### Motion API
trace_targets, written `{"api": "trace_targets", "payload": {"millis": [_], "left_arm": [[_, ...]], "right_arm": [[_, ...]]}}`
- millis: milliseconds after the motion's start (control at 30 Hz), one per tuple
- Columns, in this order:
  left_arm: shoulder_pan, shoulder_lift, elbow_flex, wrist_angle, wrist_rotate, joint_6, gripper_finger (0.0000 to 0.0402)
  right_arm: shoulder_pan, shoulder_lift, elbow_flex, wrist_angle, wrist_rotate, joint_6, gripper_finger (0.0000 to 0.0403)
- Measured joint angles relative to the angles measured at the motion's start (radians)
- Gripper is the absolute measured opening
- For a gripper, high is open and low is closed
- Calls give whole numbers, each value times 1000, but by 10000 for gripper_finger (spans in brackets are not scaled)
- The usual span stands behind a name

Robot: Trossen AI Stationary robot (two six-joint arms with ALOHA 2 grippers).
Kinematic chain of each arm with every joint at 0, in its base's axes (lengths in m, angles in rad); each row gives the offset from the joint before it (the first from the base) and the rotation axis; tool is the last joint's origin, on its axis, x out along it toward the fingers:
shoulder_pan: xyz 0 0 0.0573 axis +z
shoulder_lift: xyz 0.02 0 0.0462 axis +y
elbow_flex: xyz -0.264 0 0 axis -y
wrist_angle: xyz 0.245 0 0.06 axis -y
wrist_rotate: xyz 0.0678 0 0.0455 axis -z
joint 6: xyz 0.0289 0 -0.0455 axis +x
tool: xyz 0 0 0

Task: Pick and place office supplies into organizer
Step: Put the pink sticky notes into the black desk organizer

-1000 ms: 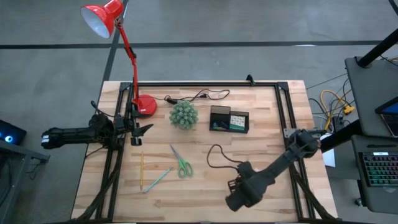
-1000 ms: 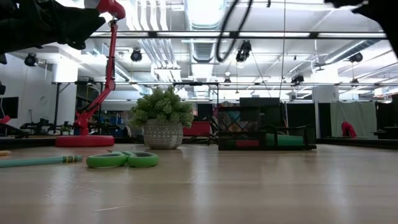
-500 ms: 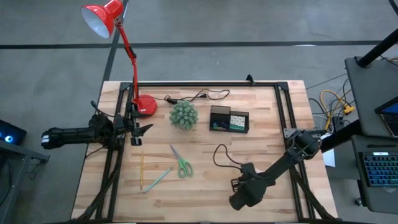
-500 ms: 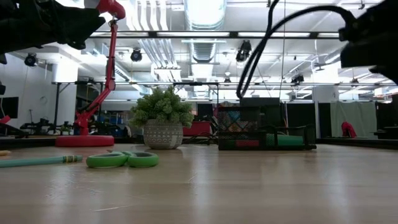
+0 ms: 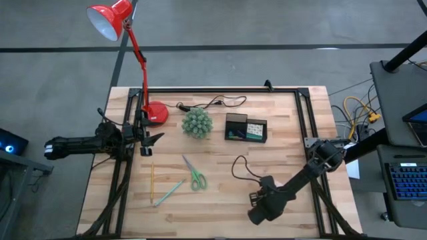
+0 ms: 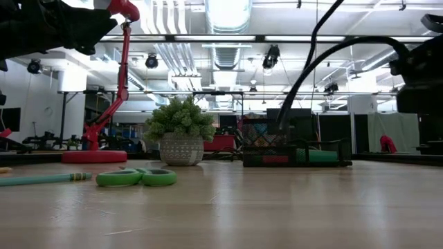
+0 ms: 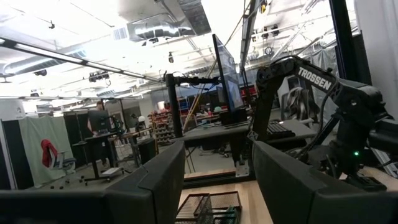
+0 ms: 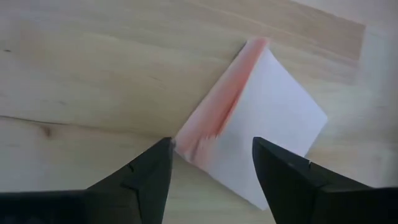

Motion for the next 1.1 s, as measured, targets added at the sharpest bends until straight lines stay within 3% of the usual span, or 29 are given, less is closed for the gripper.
{"api": "trace_targets", "payload": {"millis": [800, 1100], "left_arm": [[0, 0, 0, 0, 0, 0, 176], [0, 0, 0, 0, 0, 0, 176]], "right_arm": [[1, -1, -2, -1, 4, -39, 107], [2, -2, -7, -2, 4, -97, 15]]}}
